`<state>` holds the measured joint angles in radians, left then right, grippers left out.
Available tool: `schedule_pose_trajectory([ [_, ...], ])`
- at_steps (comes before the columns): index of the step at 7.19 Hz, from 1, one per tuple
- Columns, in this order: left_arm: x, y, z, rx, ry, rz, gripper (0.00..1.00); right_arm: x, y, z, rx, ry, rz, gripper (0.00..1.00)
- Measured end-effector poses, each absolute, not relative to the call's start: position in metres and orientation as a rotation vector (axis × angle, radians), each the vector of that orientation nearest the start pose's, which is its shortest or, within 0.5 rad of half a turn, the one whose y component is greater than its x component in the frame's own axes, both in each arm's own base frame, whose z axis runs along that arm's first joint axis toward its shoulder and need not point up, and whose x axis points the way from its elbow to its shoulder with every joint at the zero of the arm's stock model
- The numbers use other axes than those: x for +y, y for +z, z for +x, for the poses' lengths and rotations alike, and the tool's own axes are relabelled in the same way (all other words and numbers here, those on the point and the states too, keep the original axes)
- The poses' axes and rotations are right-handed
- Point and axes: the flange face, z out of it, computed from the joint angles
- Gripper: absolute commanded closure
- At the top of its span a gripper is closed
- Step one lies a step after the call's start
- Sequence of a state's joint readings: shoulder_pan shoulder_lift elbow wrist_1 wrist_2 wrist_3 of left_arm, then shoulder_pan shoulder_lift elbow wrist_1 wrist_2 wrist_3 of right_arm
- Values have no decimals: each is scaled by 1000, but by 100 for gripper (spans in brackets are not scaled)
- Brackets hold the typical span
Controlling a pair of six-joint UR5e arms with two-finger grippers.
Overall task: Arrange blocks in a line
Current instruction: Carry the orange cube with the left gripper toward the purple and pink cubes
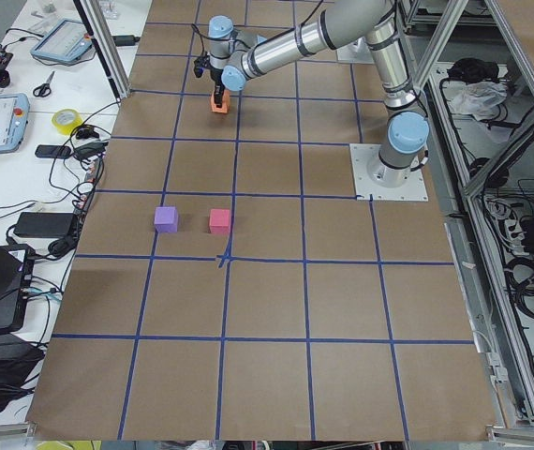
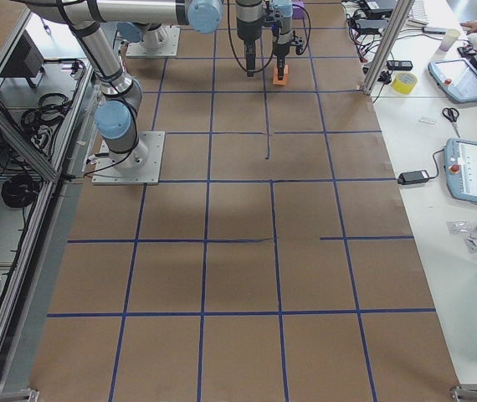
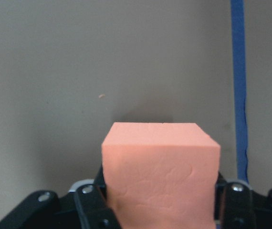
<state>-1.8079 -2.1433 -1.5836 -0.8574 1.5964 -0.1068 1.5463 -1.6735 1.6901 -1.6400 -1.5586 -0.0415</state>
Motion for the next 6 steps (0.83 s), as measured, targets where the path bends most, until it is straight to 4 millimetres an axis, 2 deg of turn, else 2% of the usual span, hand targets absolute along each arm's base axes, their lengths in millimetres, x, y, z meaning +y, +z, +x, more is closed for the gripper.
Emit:
schedule_pose_trajectory([
  [2, -641, 233, -214, 3112, -153, 155, 92, -457, 483, 123, 3131, -79, -37, 0],
  [4, -657, 257, -125, 3083, -143, -38, 95, -457, 483, 123, 3132, -78, -41, 0],
  [6, -666, 266, -33, 3062, -156, -183, 100, -457, 483, 122, 3145, -76, -43, 0],
])
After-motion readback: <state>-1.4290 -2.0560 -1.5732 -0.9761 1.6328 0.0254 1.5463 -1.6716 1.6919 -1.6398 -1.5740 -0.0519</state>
